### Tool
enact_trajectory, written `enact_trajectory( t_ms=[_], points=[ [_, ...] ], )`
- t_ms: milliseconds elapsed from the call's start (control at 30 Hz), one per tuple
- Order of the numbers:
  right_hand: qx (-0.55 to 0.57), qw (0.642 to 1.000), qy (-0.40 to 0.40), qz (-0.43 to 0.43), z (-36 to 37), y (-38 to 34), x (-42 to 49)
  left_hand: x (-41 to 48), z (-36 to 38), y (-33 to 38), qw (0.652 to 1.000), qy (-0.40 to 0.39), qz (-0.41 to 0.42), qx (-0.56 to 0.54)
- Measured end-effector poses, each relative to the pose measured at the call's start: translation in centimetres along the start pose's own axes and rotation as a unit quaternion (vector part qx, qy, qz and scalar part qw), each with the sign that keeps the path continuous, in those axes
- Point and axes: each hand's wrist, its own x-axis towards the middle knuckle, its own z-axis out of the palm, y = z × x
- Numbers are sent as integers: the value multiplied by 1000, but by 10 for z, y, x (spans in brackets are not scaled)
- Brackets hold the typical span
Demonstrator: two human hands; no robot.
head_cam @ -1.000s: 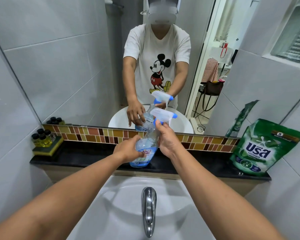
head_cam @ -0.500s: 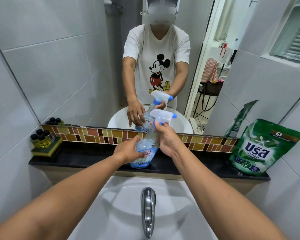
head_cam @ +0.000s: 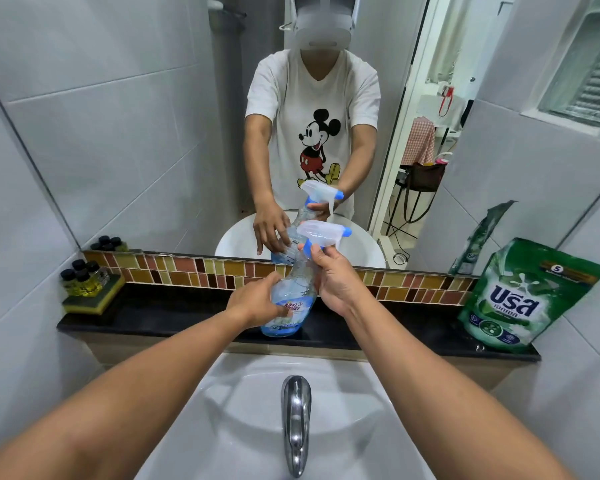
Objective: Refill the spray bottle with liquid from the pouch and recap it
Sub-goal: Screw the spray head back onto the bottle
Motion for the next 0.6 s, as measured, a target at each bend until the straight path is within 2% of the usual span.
enact_trajectory(
  t_ms=[200,233,367,433,600],
  points=[
    [-49,990,131,-12,10,-3,1,0,1,7,1000,13,0,10],
    [-50,989,139,-11,11,-3,1,0,0,9,1000,14,-1,13],
    [-45,997,69,-2,4,-6,-3,1,-2,10,1000,4,1,17],
    [-55,996,63,-5,2,-7,-5,1,-3,10,1000,2,2,17],
    [-88,982,164,-30,8,-1,-1,0,0,15,999,21,-2,25]
  ],
)
